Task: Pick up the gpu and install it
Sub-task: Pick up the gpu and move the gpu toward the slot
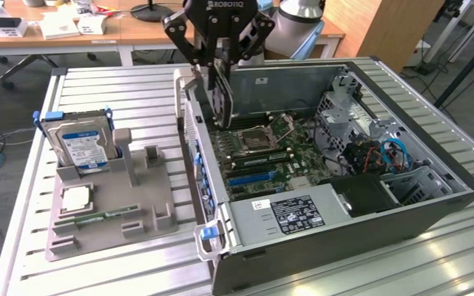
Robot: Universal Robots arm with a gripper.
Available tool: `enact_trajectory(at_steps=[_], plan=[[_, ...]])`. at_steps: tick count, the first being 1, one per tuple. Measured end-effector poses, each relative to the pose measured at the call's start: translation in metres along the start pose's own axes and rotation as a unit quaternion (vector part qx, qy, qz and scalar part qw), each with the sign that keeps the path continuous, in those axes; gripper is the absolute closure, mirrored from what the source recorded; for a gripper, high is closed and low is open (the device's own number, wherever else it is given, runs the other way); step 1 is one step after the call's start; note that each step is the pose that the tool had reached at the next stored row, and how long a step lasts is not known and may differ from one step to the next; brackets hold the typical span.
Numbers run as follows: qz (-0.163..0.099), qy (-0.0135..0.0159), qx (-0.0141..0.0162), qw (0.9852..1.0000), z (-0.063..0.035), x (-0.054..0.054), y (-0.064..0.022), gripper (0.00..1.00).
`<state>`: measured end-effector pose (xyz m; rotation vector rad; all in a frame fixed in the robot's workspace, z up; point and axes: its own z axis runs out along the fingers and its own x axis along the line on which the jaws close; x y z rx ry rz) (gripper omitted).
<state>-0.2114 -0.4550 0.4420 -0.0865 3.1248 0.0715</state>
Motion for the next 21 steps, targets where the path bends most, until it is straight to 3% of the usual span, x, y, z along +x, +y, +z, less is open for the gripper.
enact_trajectory(at_steps=[21], plan=[[0.000, 0.0000, 0.0000, 1.0000, 0.0011, -0.080, -0.0060, 0.74]])
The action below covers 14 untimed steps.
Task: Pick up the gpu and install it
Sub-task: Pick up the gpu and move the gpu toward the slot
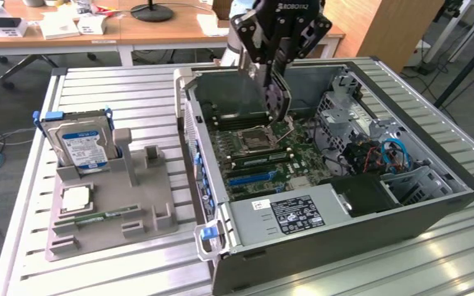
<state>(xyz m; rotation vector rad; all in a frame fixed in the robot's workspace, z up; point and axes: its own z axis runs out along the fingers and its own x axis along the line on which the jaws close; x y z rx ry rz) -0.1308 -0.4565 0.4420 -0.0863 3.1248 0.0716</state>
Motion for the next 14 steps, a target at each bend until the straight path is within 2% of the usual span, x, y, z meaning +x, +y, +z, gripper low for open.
enact_trajectory(at_steps=[11, 14], plan=[[0.000, 0.0000, 0.0000, 1.0000, 0.0005, -0.045, -0.0031, 0.74], [0.000, 0.0001, 0.0001, 1.0000, 0.0006, -0.052, -0.0036, 0.74]])
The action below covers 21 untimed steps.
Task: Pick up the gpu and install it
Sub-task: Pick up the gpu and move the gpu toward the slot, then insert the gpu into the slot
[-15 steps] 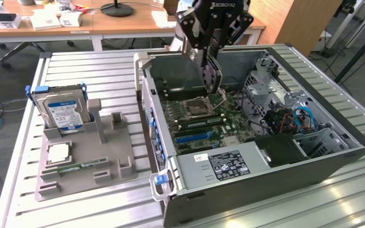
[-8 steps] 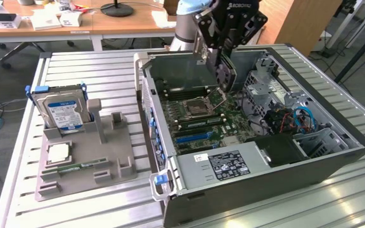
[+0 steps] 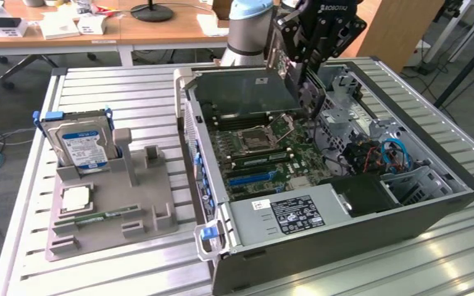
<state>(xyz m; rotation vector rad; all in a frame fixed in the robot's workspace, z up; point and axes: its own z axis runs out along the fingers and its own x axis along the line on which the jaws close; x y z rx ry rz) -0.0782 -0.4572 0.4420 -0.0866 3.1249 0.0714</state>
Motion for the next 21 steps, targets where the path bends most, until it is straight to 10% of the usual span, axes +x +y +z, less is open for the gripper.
enact_trajectory(at_steps=[21], plan=[[0.000, -0.0001, 0.0000, 1.0000, 0.0003, -0.019, -0.0020, 0.74]])
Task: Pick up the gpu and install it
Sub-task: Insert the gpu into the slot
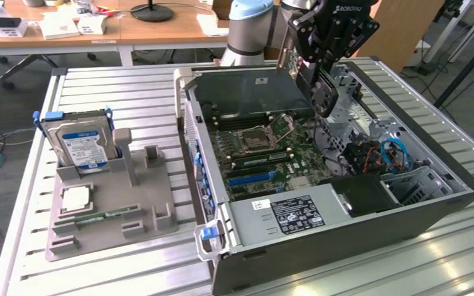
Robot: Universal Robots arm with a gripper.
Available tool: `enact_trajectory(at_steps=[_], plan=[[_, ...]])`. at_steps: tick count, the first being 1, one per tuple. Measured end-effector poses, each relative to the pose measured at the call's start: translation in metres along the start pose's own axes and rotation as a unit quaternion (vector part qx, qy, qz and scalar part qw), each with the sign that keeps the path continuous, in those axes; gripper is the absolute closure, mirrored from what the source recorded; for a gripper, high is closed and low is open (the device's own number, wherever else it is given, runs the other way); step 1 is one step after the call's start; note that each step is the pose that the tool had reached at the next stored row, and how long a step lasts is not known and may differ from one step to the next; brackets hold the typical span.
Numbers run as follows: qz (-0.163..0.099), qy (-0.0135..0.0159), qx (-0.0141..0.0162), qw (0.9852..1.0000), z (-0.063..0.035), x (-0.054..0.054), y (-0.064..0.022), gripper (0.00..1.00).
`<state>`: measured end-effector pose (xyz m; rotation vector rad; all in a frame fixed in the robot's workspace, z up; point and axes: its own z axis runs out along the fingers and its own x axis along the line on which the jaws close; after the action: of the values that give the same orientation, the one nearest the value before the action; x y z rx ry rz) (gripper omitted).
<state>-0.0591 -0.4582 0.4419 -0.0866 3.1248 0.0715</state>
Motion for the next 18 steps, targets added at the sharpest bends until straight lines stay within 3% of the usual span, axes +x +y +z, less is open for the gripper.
enact_trajectory(at_steps=[13, 18], plan=[[-0.003, 0.0002, 0.0001, 1.0000, -0.0001, 0.0001, 0.0000, 0.74], [-0.020, 0.0009, -0.0001, 0.9998, -0.0001, 0.0001, 0.0000, 0.74]])
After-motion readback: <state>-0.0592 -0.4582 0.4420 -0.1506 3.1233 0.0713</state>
